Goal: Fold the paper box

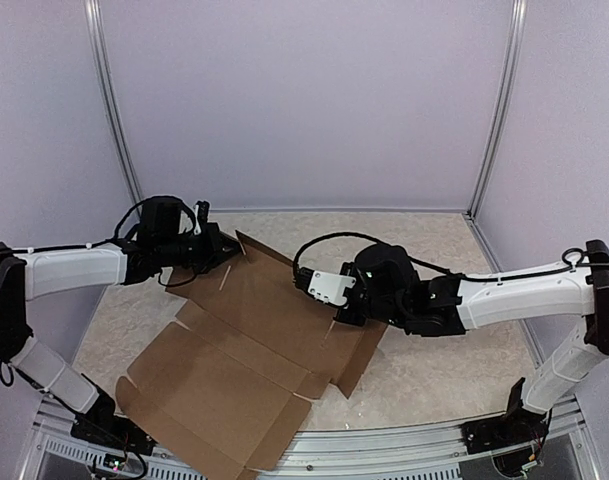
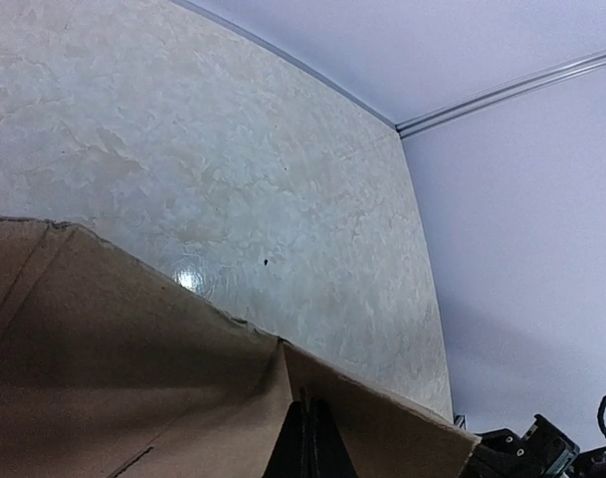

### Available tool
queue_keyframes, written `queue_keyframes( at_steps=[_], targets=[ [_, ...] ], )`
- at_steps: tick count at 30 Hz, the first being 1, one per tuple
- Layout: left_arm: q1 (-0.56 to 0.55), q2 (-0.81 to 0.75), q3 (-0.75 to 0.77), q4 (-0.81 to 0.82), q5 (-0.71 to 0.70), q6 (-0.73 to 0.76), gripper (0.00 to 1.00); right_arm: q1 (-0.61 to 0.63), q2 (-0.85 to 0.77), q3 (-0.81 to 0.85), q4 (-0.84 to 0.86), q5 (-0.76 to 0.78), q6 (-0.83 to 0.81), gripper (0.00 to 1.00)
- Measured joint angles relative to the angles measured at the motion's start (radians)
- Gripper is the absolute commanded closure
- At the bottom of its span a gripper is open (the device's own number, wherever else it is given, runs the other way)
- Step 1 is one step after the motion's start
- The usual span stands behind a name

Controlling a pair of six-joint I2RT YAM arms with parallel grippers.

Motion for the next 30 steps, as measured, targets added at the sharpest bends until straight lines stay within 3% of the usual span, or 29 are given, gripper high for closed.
queue_keyframes(
  at_steps=[13,22,30],
  targets=[
    [0.060,-0.095,-0.053,-0.243,-0.063,0.156,0.77,-0.093,0.067,0.129,-0.136,-0.065,0.001,1.00],
    [0.060,-0.159,-0.143,-0.376,-0.138,0.240,0.73,-0.155,0.082,0.193,-0.279,-0.147,0.010,1.00],
    [0.059,-0.149,-0.193,-0.421,-0.220,0.281,0.77,-0.166,0.091,0.206,-0.327,-0.170,0.027,1.00]
  ],
)
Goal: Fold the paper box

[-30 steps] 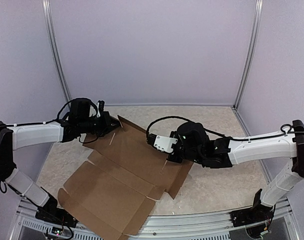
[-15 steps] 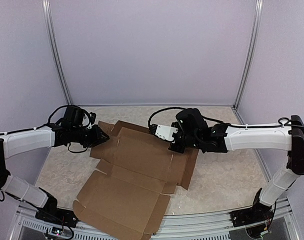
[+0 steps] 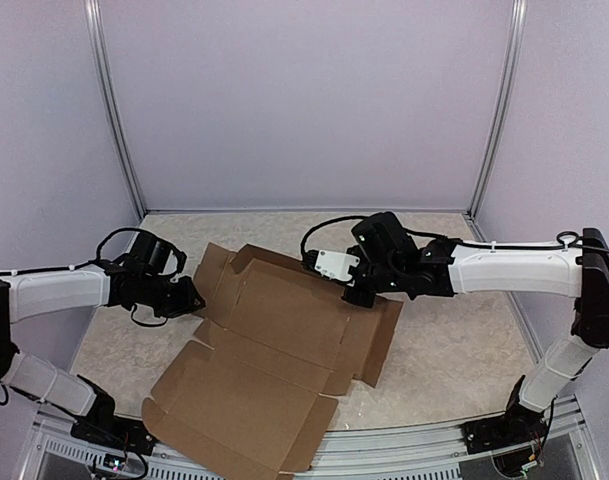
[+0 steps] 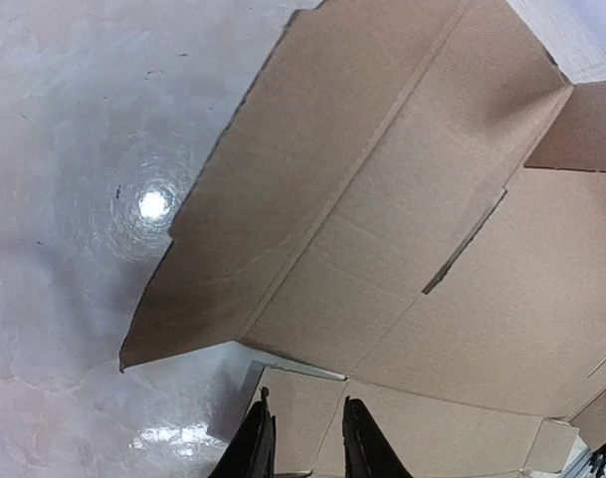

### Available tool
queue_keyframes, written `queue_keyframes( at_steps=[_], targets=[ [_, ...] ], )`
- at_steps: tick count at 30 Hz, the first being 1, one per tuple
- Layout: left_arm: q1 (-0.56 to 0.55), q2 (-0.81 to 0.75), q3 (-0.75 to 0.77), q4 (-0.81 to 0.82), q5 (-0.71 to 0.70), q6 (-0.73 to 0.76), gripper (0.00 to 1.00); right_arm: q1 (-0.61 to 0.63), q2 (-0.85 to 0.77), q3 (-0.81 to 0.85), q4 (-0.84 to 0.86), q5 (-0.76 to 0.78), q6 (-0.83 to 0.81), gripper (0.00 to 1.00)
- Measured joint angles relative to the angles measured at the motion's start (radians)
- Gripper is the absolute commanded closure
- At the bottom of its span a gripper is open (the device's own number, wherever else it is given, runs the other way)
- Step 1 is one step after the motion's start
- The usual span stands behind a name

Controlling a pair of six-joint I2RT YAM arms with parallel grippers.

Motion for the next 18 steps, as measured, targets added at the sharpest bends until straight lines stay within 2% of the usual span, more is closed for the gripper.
queue_keyframes(
  at_steps=[4,11,18],
  targets=[
    [-0.006,0.026,0.000,-0.011,-0.051,0.006,0.79,-0.001,0.000,0.000,-0.011,-0.007,0.007,1.00],
    [-0.024,0.069,-0.026,-0.014,-0.093,0.010,0.99,-0.002,0.000,0.000,-0.010,-0.014,0.019,1.00],
    [-0.033,0.089,-0.061,-0.011,-0.124,0.008,1.00,-0.002,0.004,0.000,-0.010,-0.018,0.027,1.00]
  ],
)
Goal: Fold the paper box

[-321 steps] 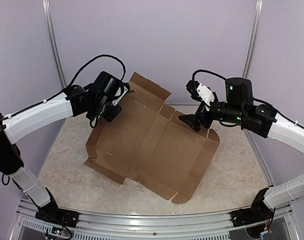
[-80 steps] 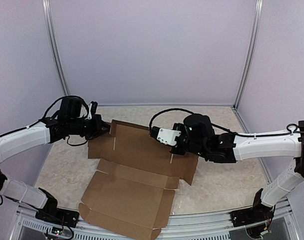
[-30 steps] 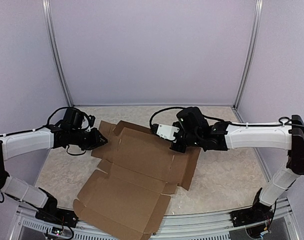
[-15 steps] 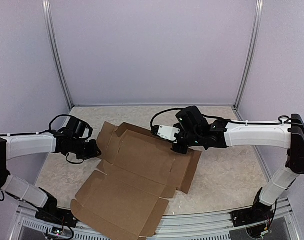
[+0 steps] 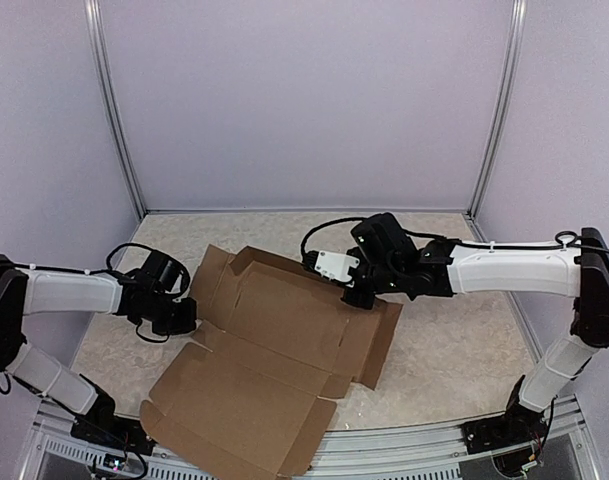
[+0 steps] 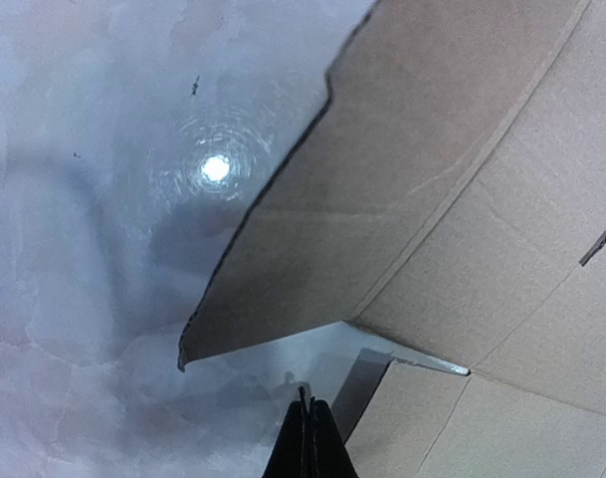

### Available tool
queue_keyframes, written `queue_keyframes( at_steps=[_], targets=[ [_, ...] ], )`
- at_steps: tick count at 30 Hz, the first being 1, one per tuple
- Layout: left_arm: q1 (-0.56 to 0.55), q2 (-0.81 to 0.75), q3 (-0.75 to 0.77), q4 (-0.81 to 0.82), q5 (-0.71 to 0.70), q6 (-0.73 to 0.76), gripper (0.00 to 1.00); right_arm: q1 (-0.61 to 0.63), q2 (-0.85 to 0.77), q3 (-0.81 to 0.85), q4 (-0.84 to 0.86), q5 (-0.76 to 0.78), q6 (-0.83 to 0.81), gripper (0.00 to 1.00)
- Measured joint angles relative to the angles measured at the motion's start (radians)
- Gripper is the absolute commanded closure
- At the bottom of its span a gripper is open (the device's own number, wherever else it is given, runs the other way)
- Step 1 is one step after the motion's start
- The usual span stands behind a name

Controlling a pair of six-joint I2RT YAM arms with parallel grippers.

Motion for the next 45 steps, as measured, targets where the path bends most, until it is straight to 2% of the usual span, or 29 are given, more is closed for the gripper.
queue_keyframes(
  at_steps=[13,24,33,45],
  targets=[
    [-0.032,0.016,-0.029,0.008,-0.041,-0.001,1.00,0.000,0.010,0.000,0.000,-0.006,0.004,1.00],
    [-0.042,-0.069,-0.054,0.055,0.113,-0.005,1.00,-0.007,0.013,0.000,0.001,-0.001,0.009,1.00],
    [-0.139,-0.088,-0.068,0.156,0.256,-0.029,1.00,-0.007,0.023,-0.008,0.023,-0.008,0.019,1.00],
    [-0.278,0.042,-0.072,0.245,0.239,-0.075,1.00,-0.007,0.029,-0.029,0.038,-0.008,0.029,1.00]
  ],
)
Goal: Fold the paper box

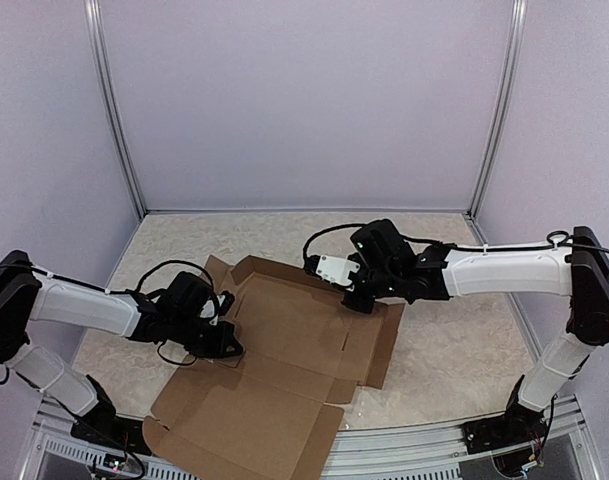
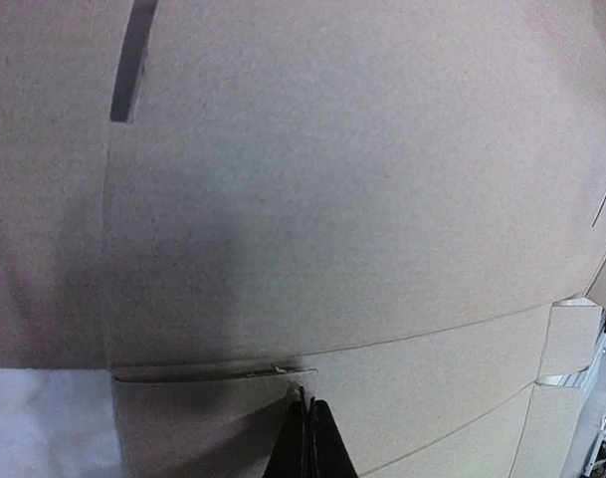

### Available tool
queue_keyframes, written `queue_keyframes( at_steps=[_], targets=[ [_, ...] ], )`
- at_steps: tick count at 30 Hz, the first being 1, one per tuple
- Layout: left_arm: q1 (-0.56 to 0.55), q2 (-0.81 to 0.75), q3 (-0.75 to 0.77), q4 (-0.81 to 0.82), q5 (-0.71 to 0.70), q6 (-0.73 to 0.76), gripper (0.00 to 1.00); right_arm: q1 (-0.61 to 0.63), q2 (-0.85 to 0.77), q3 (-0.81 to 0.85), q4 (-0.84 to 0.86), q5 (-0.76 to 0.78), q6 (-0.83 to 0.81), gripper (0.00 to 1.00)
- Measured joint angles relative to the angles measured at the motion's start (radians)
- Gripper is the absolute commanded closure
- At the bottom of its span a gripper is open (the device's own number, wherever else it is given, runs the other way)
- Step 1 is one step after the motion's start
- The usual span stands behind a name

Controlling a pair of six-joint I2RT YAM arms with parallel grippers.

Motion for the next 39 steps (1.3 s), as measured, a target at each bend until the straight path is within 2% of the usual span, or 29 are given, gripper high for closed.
queue_keyframes(
  at_steps=[11,22,27,30,39],
  targets=[
    [-0.002,0.005,-0.011,0.043,0.000,-0.027,1.00,0.000,-0.002,-0.021,0.021,0.006,-0.011,1.00],
    [0.150,-0.342,0.039,-0.075,-0.029,0.011,0.63,0.003,-0.061,-0.068,0.070,-0.011,-0.105,1.00],
    [0.189,-0.416,0.161,-0.165,-0.037,0.087,0.41,0.030,-0.091,-0.091,0.110,0.008,-0.167,1.00],
    [0.192,-0.417,0.233,-0.216,-0.028,0.144,0.32,0.051,-0.104,-0.107,0.129,0.026,-0.206,1.00],
    [0.187,-0.344,0.407,-0.378,-0.050,0.355,0.21,0.092,-0.130,-0.111,0.128,0.038,-0.267,1.00]
  ],
)
